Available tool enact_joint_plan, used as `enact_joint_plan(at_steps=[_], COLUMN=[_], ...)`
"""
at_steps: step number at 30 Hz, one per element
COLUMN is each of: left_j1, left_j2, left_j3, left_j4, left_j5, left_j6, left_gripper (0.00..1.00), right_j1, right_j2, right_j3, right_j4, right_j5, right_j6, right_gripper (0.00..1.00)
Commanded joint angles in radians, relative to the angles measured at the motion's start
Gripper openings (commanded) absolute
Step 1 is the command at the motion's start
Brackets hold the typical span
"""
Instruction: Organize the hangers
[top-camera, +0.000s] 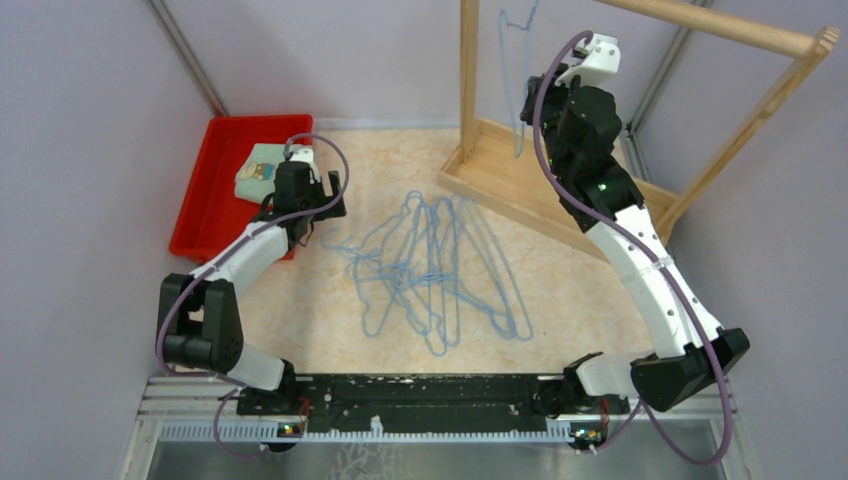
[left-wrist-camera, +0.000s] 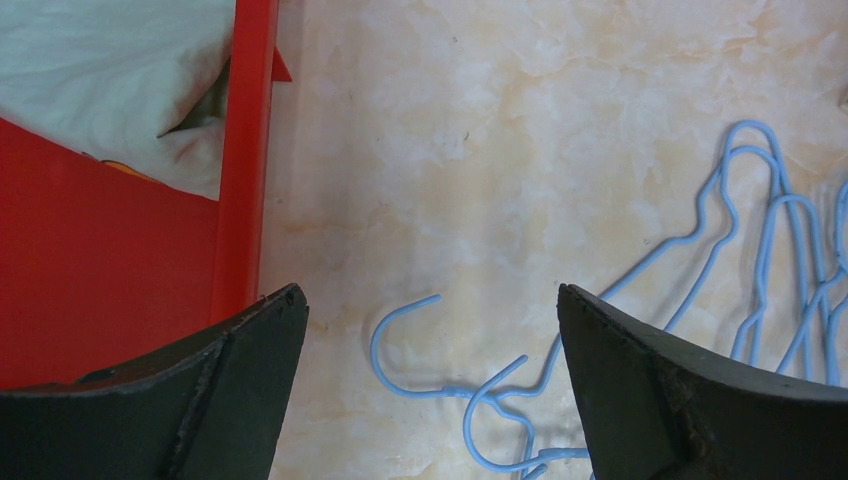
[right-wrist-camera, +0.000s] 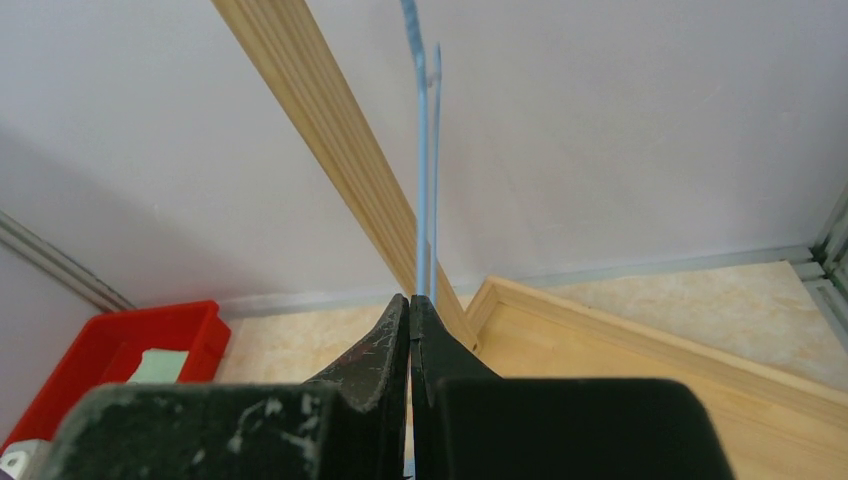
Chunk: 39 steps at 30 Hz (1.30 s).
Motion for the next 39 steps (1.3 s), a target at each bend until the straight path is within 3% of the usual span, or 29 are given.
enact_joint_plan(at_steps=[1,14,16,20,21,22,30,39], left_j1=[0.007,0.023,0.024,0.026,0.027,0.027,0.029,0.029], left_j2=[-0.043,-0.05,-0.042,-0.031,-0.03,-0.029,-0.001,0.018], left_j3=[-0.013,-0.012,-0.008,0.001,0.002,0.003,0.034,0.032], left_j4=[0.014,0.008,0.01,0.013,0.017,0.022,0.022,0.019], left_j5=[-0.031,-0.037,-0.037,-0.043,-0.045,-0.045,-0.012,0.039], left_j6=[0.028,0.038,0.038,0.03,0.029,0.027,0.012,-0.039], left_gripper=[1.0,1.0,1.0,1.0,1.0,1.0,1.0,1.0], right_j1=[-0.008,-0.007,-0.007,-0.007,-0.006,-0.006,0.01,0.181], right_j2=[0.035,0.117,0.116,0.124,0.127,0.128,0.062,0.11], right_j3=[0.013,0.062,0.067,0.113,0.127,0.143,0.139,0.072], right_j4=[0.087,0.082,0.069,-0.002,-0.039,-0.072,-0.248,-0.605], right_j5=[-0.058,-0.099,-0.091,-0.154,-0.181,-0.208,-0.438,-0.629], right_j6=[0.041,0.033,0.027,-0.006,-0.012,-0.014,-0.048,-0.257], right_gripper=[0.0,0.02,0.27,0.62,0.83,0.9,0.93,0.87])
